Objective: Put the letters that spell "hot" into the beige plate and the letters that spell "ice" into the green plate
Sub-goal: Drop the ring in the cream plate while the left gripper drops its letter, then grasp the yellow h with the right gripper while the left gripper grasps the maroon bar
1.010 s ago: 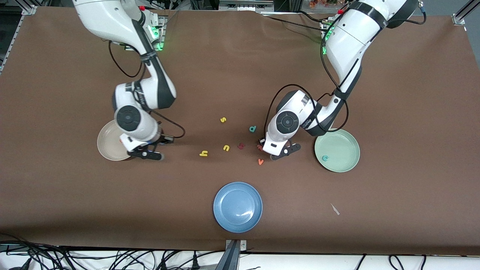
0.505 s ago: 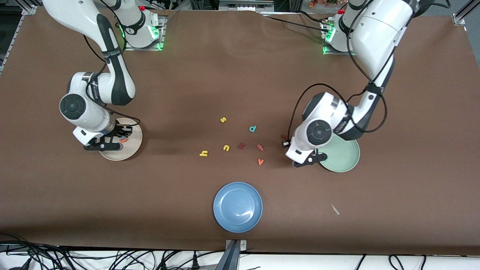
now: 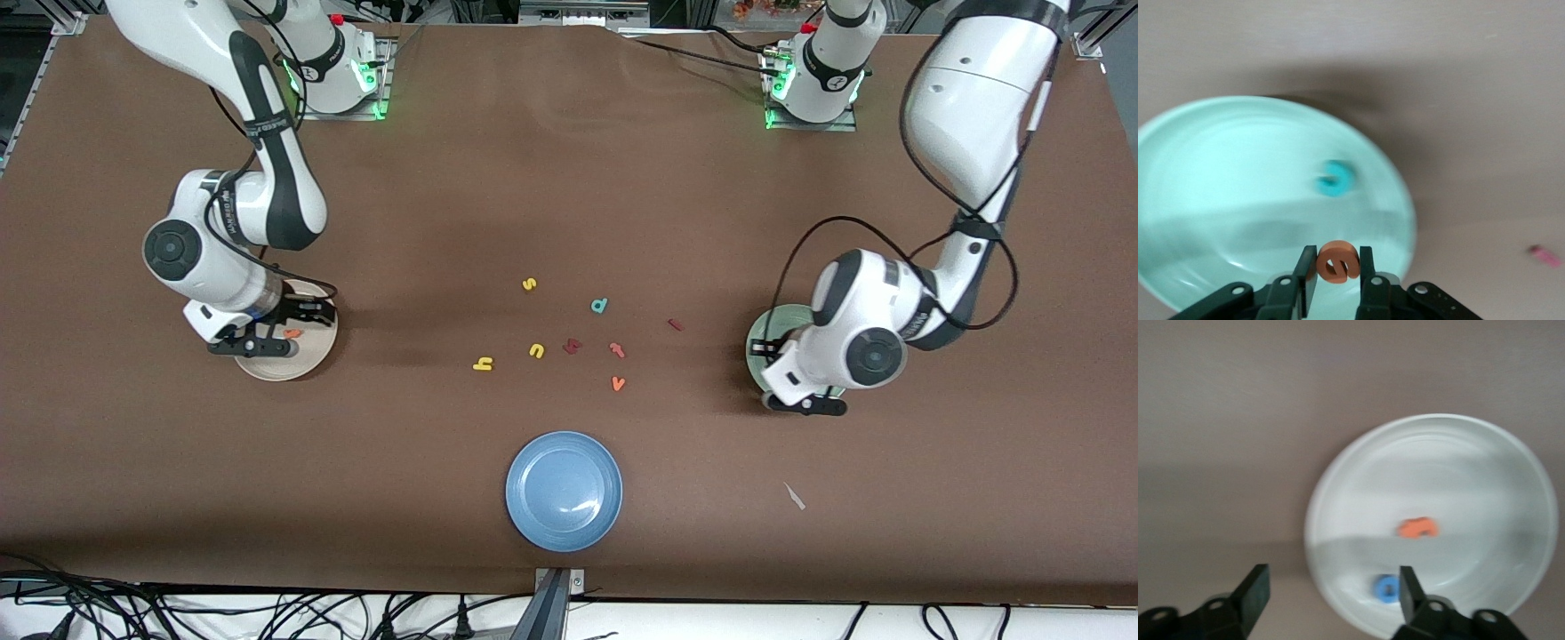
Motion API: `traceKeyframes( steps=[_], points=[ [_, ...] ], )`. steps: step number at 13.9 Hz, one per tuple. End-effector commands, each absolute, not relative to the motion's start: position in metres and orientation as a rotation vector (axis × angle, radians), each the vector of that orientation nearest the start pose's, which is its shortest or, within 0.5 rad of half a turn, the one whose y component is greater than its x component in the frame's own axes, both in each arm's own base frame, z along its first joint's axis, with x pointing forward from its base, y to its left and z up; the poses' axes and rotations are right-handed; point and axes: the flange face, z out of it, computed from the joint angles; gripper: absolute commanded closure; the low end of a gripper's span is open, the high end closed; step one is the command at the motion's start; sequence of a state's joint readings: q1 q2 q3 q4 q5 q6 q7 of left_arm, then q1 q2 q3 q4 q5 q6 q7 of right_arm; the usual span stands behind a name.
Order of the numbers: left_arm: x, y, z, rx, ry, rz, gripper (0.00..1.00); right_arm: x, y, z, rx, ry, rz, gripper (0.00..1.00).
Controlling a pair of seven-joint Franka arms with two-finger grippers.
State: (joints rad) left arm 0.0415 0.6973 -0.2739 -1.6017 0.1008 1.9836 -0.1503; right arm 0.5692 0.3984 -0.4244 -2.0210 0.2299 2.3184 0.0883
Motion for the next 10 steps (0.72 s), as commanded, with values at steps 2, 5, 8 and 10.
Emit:
traceKeyframes(
  steps=[2,5,8,10],
  points=[
    [0.644,-0.123,0.214,-3.145,0.246,0.491,0.0,0.612,0.203,0.265,-3.08,0.401,0.061,0.0],
    [0.64,-0.139,0.219,-3.154,0.212,0.498,0.0,0.63,0.272,0.255,-3.047,0.5,0.012,0.0],
    [0.627,-0.182,0.223,-3.165,-0.084,0.531,0.0,0.635,0.312,0.232,-3.043,0.564,-0.001,0.0],
    [0.616,-0.22,0.226,-3.131,-0.298,0.532,0.0,0.641,0.32,0.225,-3.01,0.727,-0.014,0.0]
  ],
)
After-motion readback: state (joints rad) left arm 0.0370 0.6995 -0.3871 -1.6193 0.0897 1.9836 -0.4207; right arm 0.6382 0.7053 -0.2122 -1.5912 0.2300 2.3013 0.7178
